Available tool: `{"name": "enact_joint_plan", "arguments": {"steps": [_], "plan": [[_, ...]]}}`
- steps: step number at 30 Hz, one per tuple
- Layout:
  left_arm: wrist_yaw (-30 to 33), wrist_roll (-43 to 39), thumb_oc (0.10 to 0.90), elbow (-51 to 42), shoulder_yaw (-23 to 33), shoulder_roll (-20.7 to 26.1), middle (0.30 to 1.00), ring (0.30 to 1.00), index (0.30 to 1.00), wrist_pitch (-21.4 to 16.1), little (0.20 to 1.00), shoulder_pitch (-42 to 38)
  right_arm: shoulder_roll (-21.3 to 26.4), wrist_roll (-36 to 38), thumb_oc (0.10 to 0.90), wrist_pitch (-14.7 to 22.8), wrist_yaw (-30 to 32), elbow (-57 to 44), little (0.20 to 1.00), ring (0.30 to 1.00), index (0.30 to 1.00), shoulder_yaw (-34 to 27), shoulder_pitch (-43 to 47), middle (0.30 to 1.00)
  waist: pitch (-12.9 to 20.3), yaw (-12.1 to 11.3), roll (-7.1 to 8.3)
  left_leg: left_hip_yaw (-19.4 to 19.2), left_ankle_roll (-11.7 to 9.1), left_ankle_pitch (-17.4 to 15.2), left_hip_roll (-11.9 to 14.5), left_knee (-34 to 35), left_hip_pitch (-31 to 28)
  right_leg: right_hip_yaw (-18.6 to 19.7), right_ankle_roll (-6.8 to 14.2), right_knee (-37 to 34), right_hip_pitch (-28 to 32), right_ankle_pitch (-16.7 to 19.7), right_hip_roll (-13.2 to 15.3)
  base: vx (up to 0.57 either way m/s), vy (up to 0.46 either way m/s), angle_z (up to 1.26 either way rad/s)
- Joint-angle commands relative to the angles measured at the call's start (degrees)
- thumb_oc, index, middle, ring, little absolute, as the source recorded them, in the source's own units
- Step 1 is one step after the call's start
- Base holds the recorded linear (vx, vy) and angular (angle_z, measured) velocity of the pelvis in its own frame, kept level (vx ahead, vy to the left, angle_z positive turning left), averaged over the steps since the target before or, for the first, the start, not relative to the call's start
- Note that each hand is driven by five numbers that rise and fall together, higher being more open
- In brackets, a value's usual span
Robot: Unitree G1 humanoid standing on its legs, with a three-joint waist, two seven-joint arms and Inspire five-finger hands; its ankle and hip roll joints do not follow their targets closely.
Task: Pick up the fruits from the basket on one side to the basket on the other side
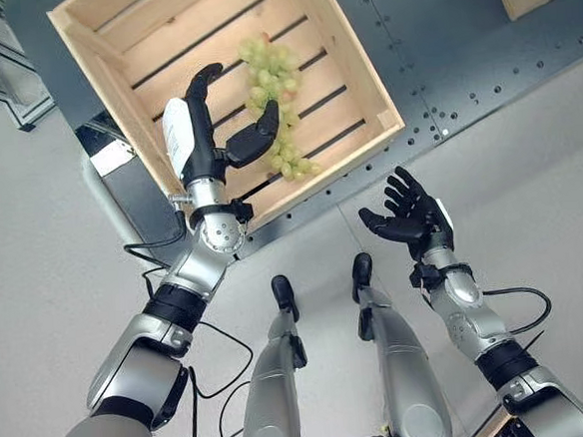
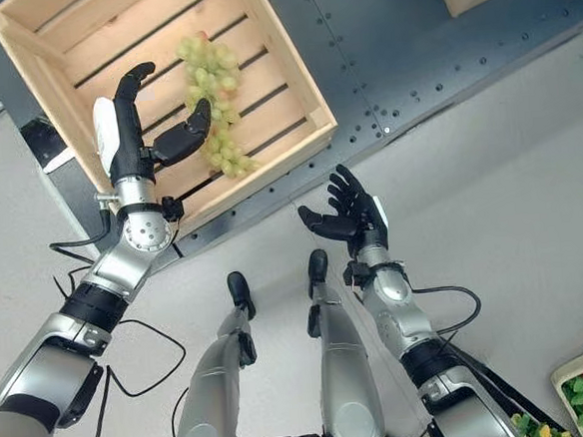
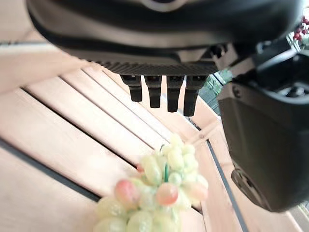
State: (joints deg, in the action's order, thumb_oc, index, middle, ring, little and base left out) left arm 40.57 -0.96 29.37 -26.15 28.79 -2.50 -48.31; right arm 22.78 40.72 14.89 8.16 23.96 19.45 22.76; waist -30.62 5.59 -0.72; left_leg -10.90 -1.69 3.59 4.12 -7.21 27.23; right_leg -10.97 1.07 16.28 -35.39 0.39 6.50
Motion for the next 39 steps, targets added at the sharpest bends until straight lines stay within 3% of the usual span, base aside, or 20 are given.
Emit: {"name": "enact_joint_plan", "arguments": {"steps": [1, 10, 13, 19, 24, 28, 29, 34, 35, 36, 39], "plan": [[3.3, 0.1, 0.800, -2.4, 1.7, 3.3, 0.900, 0.900, 0.900, 0.7, 0.900, -8.5, 0.2, -2.1, 0.800, 3.3, 1.6, -8.1, 0.900, 0.900, 0.900, 0.6, 1.7, 0.900, 0.8, 0.7, 2.62, -0.8, -1.0, -4.4, 0.0, -7.3, 5.5, -0.2, 0.7, 5.2, 0.3, -6.4, -0.6, 0.00, 0.000, 0.00], [0.3, -3.3, 0.800, 7.1, -2.6, 1.4, 0.900, 0.900, 0.900, 6.7, 0.900, -14.4, -0.3, 0.5, 0.800, 3.2, 2.9, -6.7, 0.900, 0.900, 0.900, 0.4, 4.7, 0.900, 0.8, 2.0, 3.83, -2.0, -1.1, -4.3, 0.2, -6.4, 5.7, 0.1, 1.4, 3.3, -0.2, -5.4, -1.5, -0.01, 0.003, -0.04], [-2.6, -5.5, 0.800, 12.3, -4.4, 0.5, 0.900, 0.900, 0.900, 11.6, 0.900, -15.9, -0.6, 1.7, 0.800, 3.0, 2.6, -5.8, 0.900, 0.900, 0.900, 0.9, 5.7, 0.900, 0.8, 2.5, 4.41, -2.5, -1.2, -4.3, 0.3, -6.4, 5.4, 0.2, 1.4, 3.1, 0.1, -5.2, -1.7, 0.00, 0.003, -0.03], [-7.3, -6.7, 0.800, 19.6, -6.5, 0.3, 0.900, 0.900, 0.900, 16.5, 0.900, -17.4, -0.3, 3.1, 0.800, 3.3, 2.2, -4.6, 0.900, 0.900, 0.900, 1.9, 6.9, 0.900, 0.8, 3.3, 5.56, -3.1, -1.4, -4.4, 0.7, -7.1, 5.3, 0.4, 1.4, 3.0, 0.2, -5.2, -1.9, 0.00, -0.003, -0.02], [-13.5, -6.4, 0.800, 24.2, -8.4, -0.8, 0.900, 0.900, 0.900, 23.4, 0.900, -17.4, -0.9, 4.0, 0.800, 3.6, 2.6, -3.3, 0.900, 0.900, 0.900, 2.2, 7.9, 0.900, 0.8, 3.6, 6.25, -3.3, -1.5, -4.5, 0.9, -7.1, 4.8, 0.5, 1.5, 2.6, 0.7, -5.0, -2.1, 0.01, -0.012, -0.05], [-13.5, -6.4, 0.800, 24.2, -8.4, -0.8, 0.900, 0.900, 0.900, 23.4, 0.900, -17.4, -0.9, 4.0, 0.800, 3.6, 2.6, -3.3, 0.900, 0.900, 0.900, 2.2, 7.9, 0.900, 0.8, 3.6, 6.25, -3.3, -1.5, -4.5, 0.9, -7.1, 4.8, 0.5, 1.5, 2.6, 0.7, -5.0, -2.1, 0.00, -0.001, -0.01], [-19.5, -5.8, 0.800, 29.4, -9.7, -2.1, 0.900, 0.900, 0.900, 27.0, 0.900, -16.6, -1.1, 4.7, 0.800, 2.9, 3.5, -2.8, 0.900, 0.900, 0.900, 2.8, 9.3, 0.900, 0.8, 3.9, 6.59, -3.7, -1.5, -4.3, 1.1, -6.9, 4.7, 0.5, 1.5, 2.2, 0.9, -4.9, -2.3, 0.00, 0.000, 0.00], [-22.8, -4.5, 0.800, 31.7, -11.0, -2.3, 0.900, 0.900, 0.900, 27.2, 0.900, -16.5, -0.7, 5.9, 0.800, 2.6, 3.3, -2.3, 0.900, 0.900, 0.900, 2.9, 10.0, 0.900, 0.8, 4.1, 6.76, -3.9, -1.5, -4.3, 1.2, -7.2, 4.5, 0.6, 1.4, 2.2, 1.0, -4.9, -2.4, 0.01, 0.004, -0.07], [-22.6, -3.1, 0.577, 31.8, -11.1, -2.1, 0.566, 0.566, 0.566, 26.8, 0.566, -16.5, -0.6, 6.0, 0.800, 2.8, 3.5, -2.4, 0.900, 0.900, 0.900, 2.9, 10.0, 0.900, 0.8, 4.1, 6.86, -4.0, -1.6, -4.3, 1.3, -7.2, 4.5, 0.6, 1.4, 2.2, 1.1, -4.9, -2.4, 0.00, -0.017, -0.04], [-22.5, -1.5, 0.400, 31.9, -11.5, -1.7, 0.300, 0.300, 0.300, 26.2, 0.300, -16.7, -0.5, 6.2, 0.800, 3.0, 3.6, -2.4, 0.900, 0.900, 0.900, 2.8, 9.9, 0.900, 0.8, 4.1, 6.93, -4.1, -1.6, -4.3, 1.4, -7.2, 4.5, 0.6, 1.4, 2.1, 1.1, -4.9, -2.4, 0.00, 0.000, 0.00], [-22.4, 1.0, 0.400, 31.3, -12.3, -0.5, 0.300, 0.300, 0.300, 26.3, 0.300, -17.0, 0.1, 6.5, 0.800, 3.3, 3.6, -2.6, 0.900, 0.900, 0.900, 2.3, 9.5, 0.900, 0.8, 4.2, 6.97, -4.0, -1.7, -4.3, 1.4, -7.3, 4.6, 0.6, 1.4, 1.9, 1.2, -4.8, -2.4, 0.00, 0.000, 0.00]]}}
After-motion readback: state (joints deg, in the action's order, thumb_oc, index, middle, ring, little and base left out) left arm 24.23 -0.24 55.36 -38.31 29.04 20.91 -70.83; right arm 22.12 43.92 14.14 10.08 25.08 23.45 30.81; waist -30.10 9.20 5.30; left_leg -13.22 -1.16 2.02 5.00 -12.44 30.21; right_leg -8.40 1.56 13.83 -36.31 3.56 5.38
